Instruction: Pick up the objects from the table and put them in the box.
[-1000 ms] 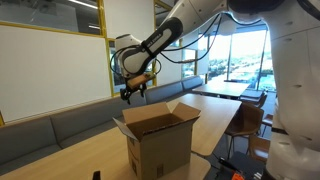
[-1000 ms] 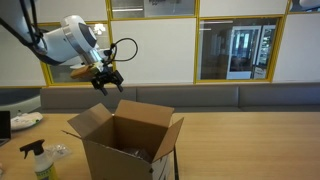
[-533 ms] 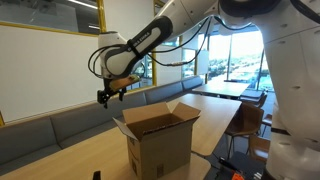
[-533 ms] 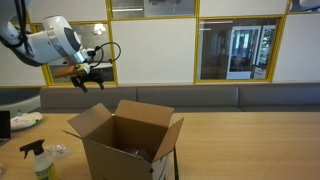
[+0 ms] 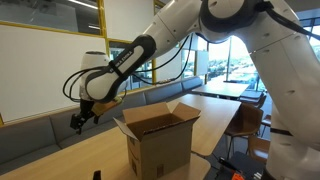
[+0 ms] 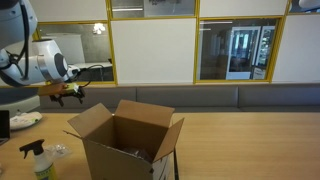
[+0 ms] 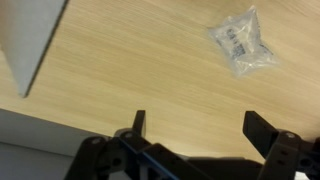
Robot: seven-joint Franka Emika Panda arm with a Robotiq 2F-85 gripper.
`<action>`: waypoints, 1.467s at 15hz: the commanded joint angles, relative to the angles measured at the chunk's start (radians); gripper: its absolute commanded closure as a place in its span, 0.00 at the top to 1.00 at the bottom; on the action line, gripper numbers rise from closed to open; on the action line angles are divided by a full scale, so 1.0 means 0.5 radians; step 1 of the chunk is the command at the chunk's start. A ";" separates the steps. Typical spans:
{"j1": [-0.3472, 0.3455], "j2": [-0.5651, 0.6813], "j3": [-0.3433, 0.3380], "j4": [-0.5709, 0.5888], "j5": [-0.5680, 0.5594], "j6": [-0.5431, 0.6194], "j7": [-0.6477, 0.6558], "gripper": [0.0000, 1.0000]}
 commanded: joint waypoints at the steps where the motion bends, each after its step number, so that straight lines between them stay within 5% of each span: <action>1: -0.007 0.208 0.099 0.166 0.212 0.065 -0.290 1.00; 8: 0.005 0.603 0.217 0.418 0.387 0.032 -0.675 1.00; 22: 0.047 1.314 0.269 1.042 0.381 -0.007 -0.975 1.00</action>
